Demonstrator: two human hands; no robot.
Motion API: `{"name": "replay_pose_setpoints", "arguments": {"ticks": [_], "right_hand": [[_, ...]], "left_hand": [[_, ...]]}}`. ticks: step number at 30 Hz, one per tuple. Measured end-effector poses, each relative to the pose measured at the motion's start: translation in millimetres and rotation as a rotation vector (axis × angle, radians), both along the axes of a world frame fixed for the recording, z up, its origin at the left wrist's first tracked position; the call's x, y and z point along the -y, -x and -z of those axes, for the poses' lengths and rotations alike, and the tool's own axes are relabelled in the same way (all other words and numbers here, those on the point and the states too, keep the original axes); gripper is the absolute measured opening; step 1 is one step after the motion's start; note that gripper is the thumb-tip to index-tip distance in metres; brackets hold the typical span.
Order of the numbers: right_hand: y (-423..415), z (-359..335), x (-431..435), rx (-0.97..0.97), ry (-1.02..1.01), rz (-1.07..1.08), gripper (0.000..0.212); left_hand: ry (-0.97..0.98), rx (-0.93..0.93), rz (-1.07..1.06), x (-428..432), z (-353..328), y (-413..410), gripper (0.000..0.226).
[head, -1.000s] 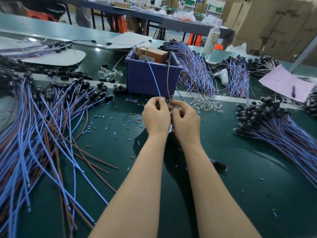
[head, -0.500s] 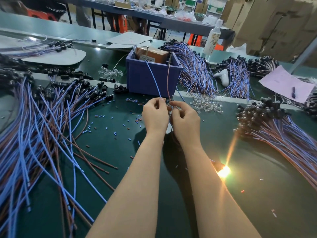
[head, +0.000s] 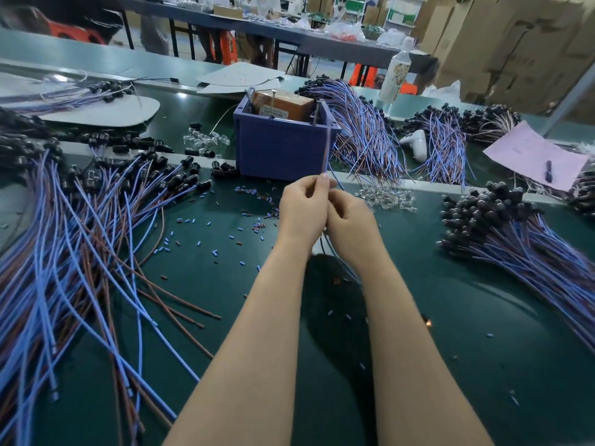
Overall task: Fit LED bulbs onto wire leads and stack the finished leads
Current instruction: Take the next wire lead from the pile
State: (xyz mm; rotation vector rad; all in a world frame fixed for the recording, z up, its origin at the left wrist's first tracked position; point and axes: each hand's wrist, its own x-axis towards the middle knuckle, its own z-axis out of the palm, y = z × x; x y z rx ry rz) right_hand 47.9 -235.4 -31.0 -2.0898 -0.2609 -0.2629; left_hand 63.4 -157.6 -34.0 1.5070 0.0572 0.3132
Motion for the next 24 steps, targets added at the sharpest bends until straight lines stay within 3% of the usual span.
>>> {"name": "replay_pose_setpoints", "arguments": {"ticks": [3,6,9,12,13,15,17,18,24], "right_hand": [[0.8,-21.8,20.1,-0.02,0.134,-0.098,0.02],[2.3,-41.5,44.4,0.069,0.129,0.032,0.021],[9.8,-54.0,70.1,0.292,-0.094,0.263,0.034],[19.8,-60.2,98.8,0.41,-0.459,0.455,0.03],[23.5,-61.9,108.7,0.412,-0.599,0.494,0.029],[32.9,-63.7,127.9,0.387,-0.866,0.538,0.028],[44.1,-58.6,148.5,0.365,-1.022,0.581,0.03],[50.1,-53.9,159.6,0.35,-1.058,0.613,0.03],[75.1,-17.6,223.1,0.122,-1.309,0.827,0.034]], "left_hand": [[-0.042,0.123,0.091,5.8,-23.1,8.2,0.023],[-0.206,0.214,0.051,20.5,-48.7,12.5,0.021],[-0.358,0.166,-0.071,44.2,-64.8,24.8,0.033],[-0.397,-0.085,0.311,83.4,-66.2,37.4,0.064],[-0.324,-0.183,0.456,98.7,-65.5,40.4,0.07],[0.055,-0.322,0.652,126.7,-64.2,40.8,0.062],[0.482,-0.348,0.647,153.0,-64.6,34.5,0.043],[0.574,-0.322,0.604,165.8,-64.5,29.6,0.036],[0.484,-0.334,0.616,247.6,-45.2,24.2,0.031]]}}
